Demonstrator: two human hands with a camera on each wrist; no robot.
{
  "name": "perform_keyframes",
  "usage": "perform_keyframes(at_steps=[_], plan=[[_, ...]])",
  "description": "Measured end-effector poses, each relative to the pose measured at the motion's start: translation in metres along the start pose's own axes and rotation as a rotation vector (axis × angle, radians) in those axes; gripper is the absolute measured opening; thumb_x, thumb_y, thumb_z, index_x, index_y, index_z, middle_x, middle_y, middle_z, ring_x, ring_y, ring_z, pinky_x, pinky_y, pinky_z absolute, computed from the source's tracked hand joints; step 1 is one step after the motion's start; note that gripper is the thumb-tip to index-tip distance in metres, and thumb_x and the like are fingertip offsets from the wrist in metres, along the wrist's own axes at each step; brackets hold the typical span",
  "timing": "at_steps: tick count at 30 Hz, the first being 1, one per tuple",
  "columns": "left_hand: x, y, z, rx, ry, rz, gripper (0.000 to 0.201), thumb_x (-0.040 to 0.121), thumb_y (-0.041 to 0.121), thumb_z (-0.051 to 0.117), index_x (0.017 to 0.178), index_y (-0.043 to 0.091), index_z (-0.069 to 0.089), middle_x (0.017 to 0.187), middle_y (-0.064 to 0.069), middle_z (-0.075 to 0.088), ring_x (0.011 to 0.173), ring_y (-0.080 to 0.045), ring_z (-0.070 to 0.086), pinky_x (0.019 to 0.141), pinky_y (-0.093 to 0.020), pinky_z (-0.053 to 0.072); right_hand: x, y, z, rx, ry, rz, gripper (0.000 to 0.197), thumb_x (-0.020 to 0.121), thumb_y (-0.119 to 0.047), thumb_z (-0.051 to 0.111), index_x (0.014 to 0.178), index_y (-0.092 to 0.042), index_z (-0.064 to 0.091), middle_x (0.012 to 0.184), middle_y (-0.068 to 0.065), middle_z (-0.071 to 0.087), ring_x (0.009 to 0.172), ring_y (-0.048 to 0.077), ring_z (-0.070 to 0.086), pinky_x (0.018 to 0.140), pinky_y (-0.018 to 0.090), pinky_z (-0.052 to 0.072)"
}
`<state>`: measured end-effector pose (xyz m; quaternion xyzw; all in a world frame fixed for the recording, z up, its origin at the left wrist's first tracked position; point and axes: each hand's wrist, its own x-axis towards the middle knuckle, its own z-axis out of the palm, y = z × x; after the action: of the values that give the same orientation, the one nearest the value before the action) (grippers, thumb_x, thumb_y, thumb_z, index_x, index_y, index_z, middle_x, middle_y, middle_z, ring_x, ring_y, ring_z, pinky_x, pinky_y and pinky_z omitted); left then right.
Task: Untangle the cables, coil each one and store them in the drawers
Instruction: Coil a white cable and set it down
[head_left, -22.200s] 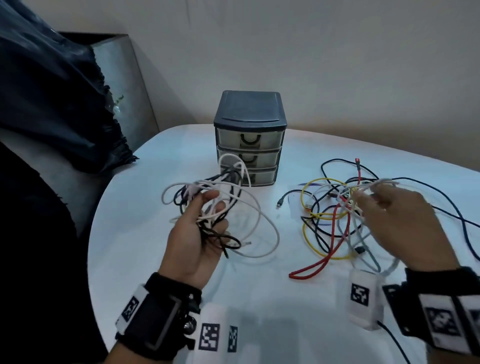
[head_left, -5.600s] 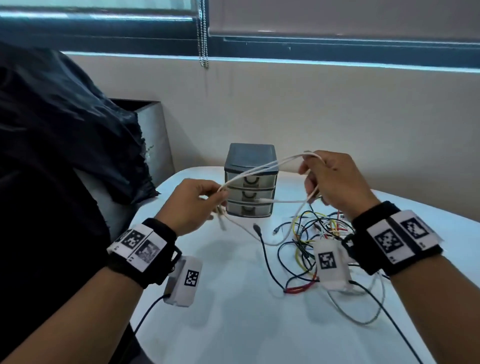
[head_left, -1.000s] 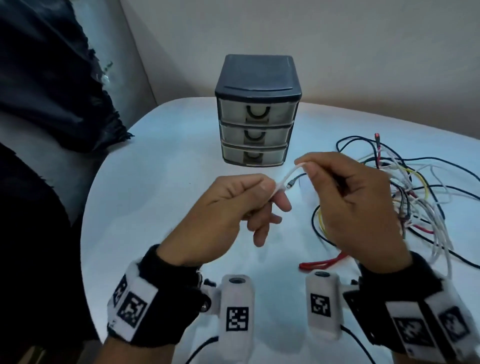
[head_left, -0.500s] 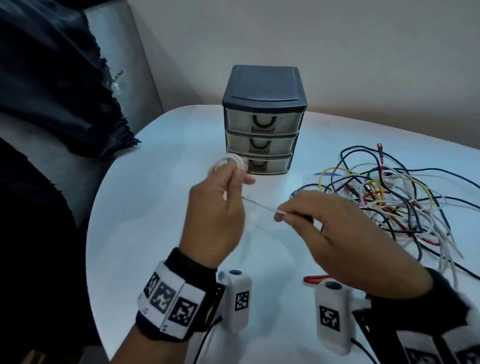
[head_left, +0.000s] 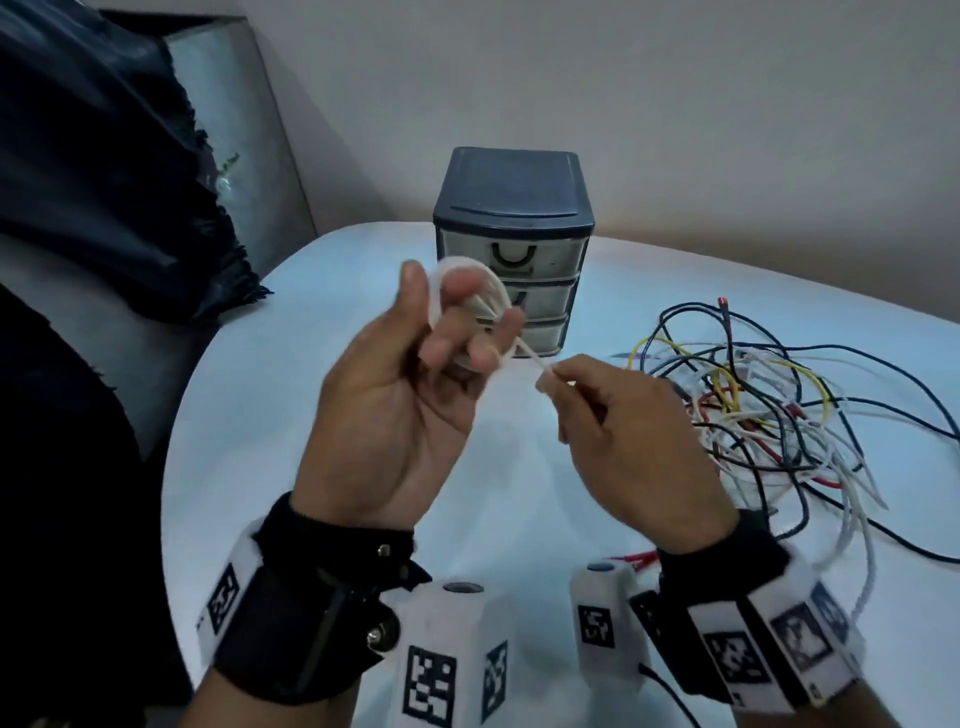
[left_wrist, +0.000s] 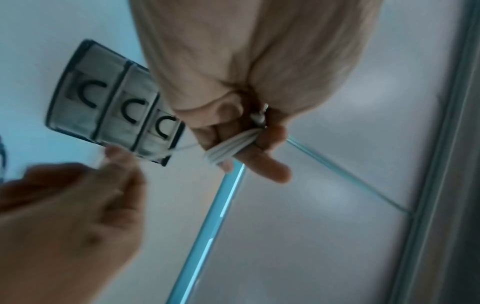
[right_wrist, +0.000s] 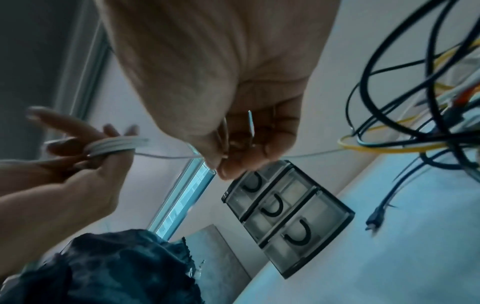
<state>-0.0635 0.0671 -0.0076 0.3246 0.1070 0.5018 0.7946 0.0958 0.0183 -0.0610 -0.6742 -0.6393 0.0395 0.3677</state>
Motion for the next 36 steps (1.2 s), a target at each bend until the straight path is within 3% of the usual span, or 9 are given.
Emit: perform_keyframes(at_steps=[5, 9, 15, 19, 21, 24, 28, 31, 36], plan=[[0.015, 0.032, -0.024, 0.011, 0.152, 0.381, 0.029, 0.105, 0.020, 0.036, 0.107, 0.003, 0.059, 0.071, 0.002, 0.061, 0.092, -0.015, 0.071, 0.095, -0.026, 0.050, -0.018, -0.003, 0.000, -0.009, -0.093, -0.095, 0.015, 0.096, -0.029, 0.052, 0.091, -0.026, 0.065, 0.095, -0.010, 0.057, 0.094, 0.014, 0.053, 0.084, 0.029, 0.039], [0.018, 0.031, -0.044, 0.566, 0.280, 0.558, 0.034, 0.105, 0.017, 0.039, 0.083, 0.016, 0.065, 0.099, 0.006, 0.065, 0.103, -0.020, 0.070, 0.099, -0.028, 0.047, -0.011, -0.017, -0.026, 0.159, -0.181, -0.107, 0.020, 0.098, -0.027, 0.046, 0.101, -0.030, 0.066, 0.086, -0.023, 0.065, 0.086, -0.002, 0.061, 0.077, 0.010, 0.041], [-0.007, 0.003, -0.035, 1.567, 0.022, 0.203, 0.036, 0.104, 0.031, 0.039, 0.081, 0.015, 0.062, 0.080, 0.007, 0.068, 0.075, 0.001, 0.063, 0.069, -0.015, 0.042, -0.005, -0.039, -0.054, 0.230, 0.140, -0.164, 0.016, 0.099, -0.025, 0.052, 0.100, -0.028, 0.068, 0.086, -0.013, 0.067, 0.080, 0.004, 0.062, 0.069, 0.010, 0.041], [-0.022, 0.010, -0.016, 0.928, -0.346, -0.208, 0.037, 0.102, 0.032, 0.044, 0.086, 0.017, 0.072, 0.056, 0.007, 0.048, 0.052, -0.015, 0.057, 0.085, -0.035, 0.051, 0.000, -0.025, -0.051, 0.286, 0.271, -0.050, 0.016, 0.099, -0.023, 0.057, 0.102, -0.031, 0.069, 0.075, -0.027, 0.064, 0.058, 0.001, 0.055, 0.057, 0.007, 0.035], [-0.021, 0.013, -0.011, 0.414, -0.437, -0.189, 0.033, 0.099, 0.030, 0.049, 0.099, 0.007, 0.072, 0.057, 0.006, 0.047, 0.050, -0.014, 0.057, 0.090, -0.029, 0.050, 0.000, -0.015, -0.038, 0.235, 0.196, 0.021, 0.017, 0.099, -0.028, 0.057, 0.105, -0.028, 0.073, 0.069, -0.030, 0.062, 0.059, -0.003, 0.055, 0.057, 0.007, 0.036], [-0.009, 0.017, -0.013, -0.036, -0.230, 0.011, 0.041, 0.101, 0.023, 0.039, 0.109, -0.005, 0.067, 0.063, 0.000, 0.055, 0.067, -0.017, 0.065, 0.094, -0.029, 0.051, -0.008, -0.011, -0.022, 0.069, -0.092, 0.021, 0.024, 0.097, -0.036, 0.053, 0.107, -0.032, 0.074, 0.093, -0.022, 0.073, 0.077, -0.004, 0.060, 0.077, 0.020, 0.048], [0.002, 0.014, -0.040, 0.674, 0.099, 0.330, 0.036, 0.103, 0.023, 0.036, 0.086, 0.009, 0.064, 0.076, 0.006, 0.069, 0.094, -0.016, 0.069, 0.097, -0.031, 0.048, -0.021, -0.042, -0.036, 0.090, -0.486, -0.157, 0.024, 0.100, -0.037, 0.047, 0.102, -0.030, 0.070, 0.088, -0.025, 0.069, 0.066, -0.011, 0.054, 0.066, 0.011, 0.042], [-0.007, 0.001, -0.042, 1.351, -0.037, 0.165, 0.040, 0.101, 0.033, 0.038, 0.071, 0.017, 0.060, 0.075, 0.007, 0.072, 0.087, -0.005, 0.066, 0.081, -0.026, 0.046, -0.021, -0.051, -0.059, 0.228, -0.354, -0.191, 0.020, 0.099, -0.030, 0.050, 0.093, -0.025, 0.068, 0.067, -0.031, 0.056, 0.062, -0.008, 0.054, 0.058, 0.005, 0.041], [-0.019, -0.001, -0.018, 0.671, -0.297, -0.240, 0.038, 0.098, 0.040, 0.046, 0.091, 0.017, 0.075, 0.055, 0.003, 0.040, 0.053, -0.019, 0.053, 0.070, -0.026, 0.048, -0.005, -0.025, -0.054, 0.275, 0.062, -0.033, 0.016, 0.095, -0.026, 0.059, 0.084, -0.028, 0.070, 0.062, -0.019, 0.058, 0.053, 0.001, 0.050, 0.051, 0.006, 0.032]])
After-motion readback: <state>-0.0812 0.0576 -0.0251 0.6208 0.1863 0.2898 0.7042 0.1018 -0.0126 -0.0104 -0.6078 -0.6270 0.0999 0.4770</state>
